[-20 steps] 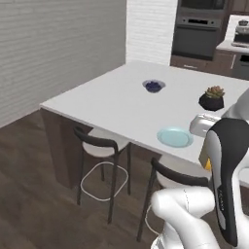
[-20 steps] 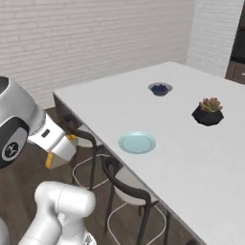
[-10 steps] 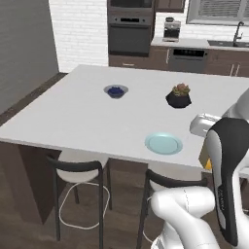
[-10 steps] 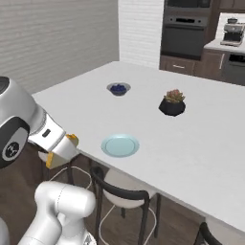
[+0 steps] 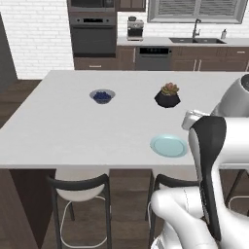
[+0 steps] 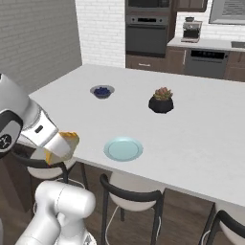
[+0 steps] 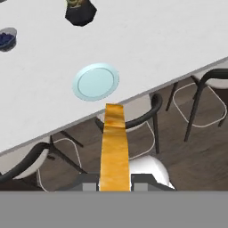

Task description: Start the toaster. Once the lever pops up, take the bread to the plate on the dining counter.

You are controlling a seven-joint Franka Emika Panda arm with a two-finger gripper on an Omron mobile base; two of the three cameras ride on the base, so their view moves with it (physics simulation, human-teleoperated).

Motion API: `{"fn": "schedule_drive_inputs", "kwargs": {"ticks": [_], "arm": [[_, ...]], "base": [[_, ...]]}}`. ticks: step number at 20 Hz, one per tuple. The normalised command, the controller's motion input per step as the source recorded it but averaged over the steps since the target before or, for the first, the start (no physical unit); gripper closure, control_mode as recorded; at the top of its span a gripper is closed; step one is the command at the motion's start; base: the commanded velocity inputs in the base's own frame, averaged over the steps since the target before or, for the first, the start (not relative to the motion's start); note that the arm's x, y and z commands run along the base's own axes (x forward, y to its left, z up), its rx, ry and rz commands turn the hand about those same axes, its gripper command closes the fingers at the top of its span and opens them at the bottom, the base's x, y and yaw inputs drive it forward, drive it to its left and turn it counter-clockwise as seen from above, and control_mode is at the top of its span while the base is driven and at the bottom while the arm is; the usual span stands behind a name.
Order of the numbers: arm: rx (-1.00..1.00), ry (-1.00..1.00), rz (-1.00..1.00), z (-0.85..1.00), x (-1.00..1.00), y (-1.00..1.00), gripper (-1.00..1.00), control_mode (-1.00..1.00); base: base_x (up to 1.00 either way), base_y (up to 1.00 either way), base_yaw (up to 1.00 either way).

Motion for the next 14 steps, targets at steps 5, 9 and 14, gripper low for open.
{"fn": "schedule_drive_inputs", "kwargs": {"ticks": [5,9,14], "arm": [[0.01,0.0,-0.22,-0.01,0.71,-0.18,1.0,-1.0],[0.07,-0.01,0.01,-0.15,0.64,-0.49,1.0,-1.0],[0.13,-0.05,0.15,-0.35,0.5,-0.57,1.0,-1.0]], "base": [[0.0,0.0,0.0],[0.0,0.0,0.0],[0.0,0.0,0.0]]}}
